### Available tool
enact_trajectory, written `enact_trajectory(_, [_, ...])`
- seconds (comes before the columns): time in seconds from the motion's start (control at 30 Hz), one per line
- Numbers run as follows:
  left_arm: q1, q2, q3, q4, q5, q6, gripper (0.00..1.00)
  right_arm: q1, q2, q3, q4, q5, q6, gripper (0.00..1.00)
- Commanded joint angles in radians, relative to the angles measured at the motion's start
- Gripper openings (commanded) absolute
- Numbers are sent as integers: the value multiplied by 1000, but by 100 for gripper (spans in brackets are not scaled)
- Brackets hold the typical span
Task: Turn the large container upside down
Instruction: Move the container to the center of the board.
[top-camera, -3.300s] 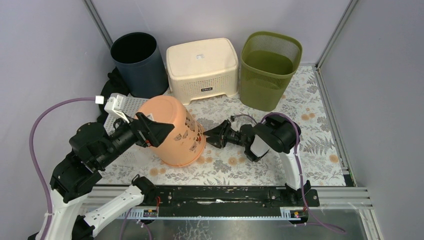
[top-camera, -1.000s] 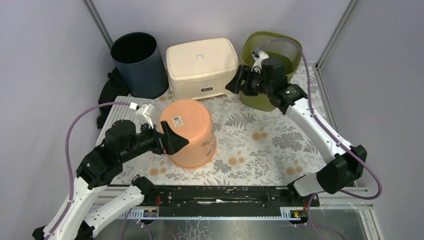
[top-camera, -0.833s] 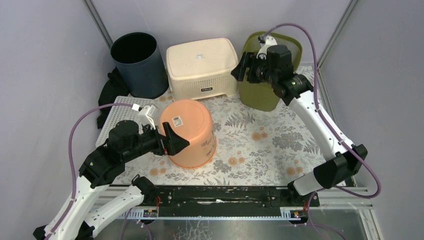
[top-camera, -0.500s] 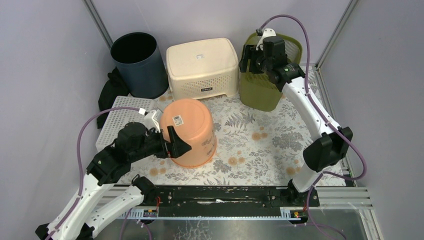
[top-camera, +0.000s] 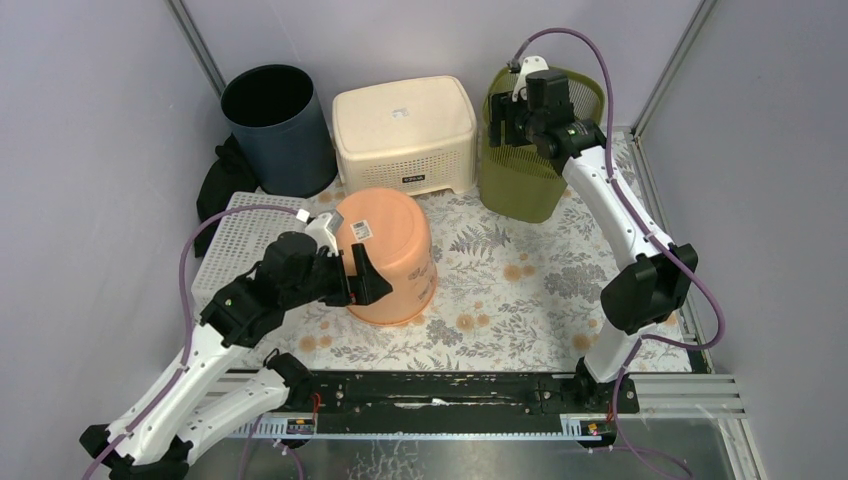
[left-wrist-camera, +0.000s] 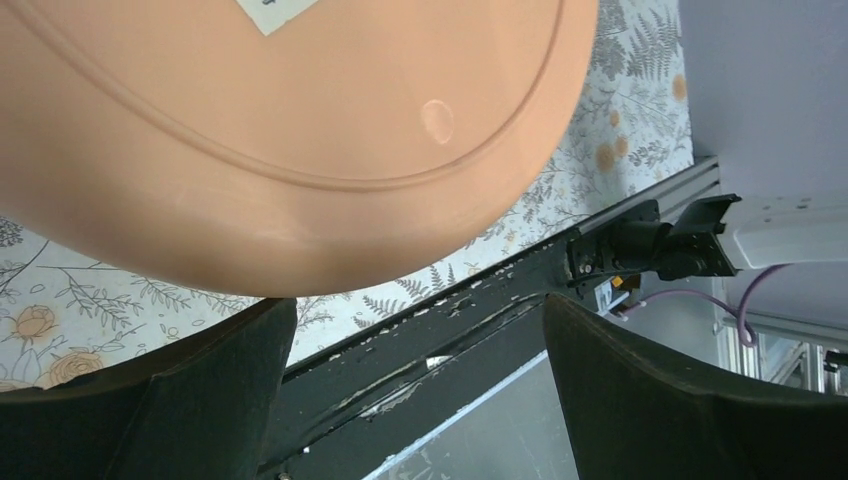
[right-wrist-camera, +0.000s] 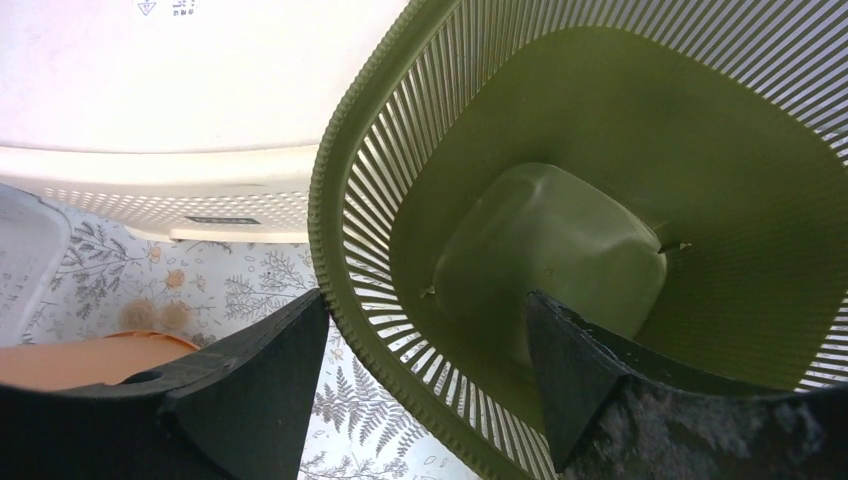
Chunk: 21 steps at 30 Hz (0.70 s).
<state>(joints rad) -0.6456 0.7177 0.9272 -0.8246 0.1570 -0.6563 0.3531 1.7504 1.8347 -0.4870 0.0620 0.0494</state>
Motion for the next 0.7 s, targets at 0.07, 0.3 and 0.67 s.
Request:
enact_trajectory(0.07, [-2, 40, -18, 61, -111, 26, 100, -6, 4, 35, -30, 12, -64, 77])
enact_trajectory(0.3, [9, 70, -37, 73, -181, 25, 100, -9, 3, 35, -56, 20, -76, 77])
enact_trajectory(0.67, [62, 160, -36, 200, -147, 37, 100, -15, 15, 55, -115, 65, -70, 66])
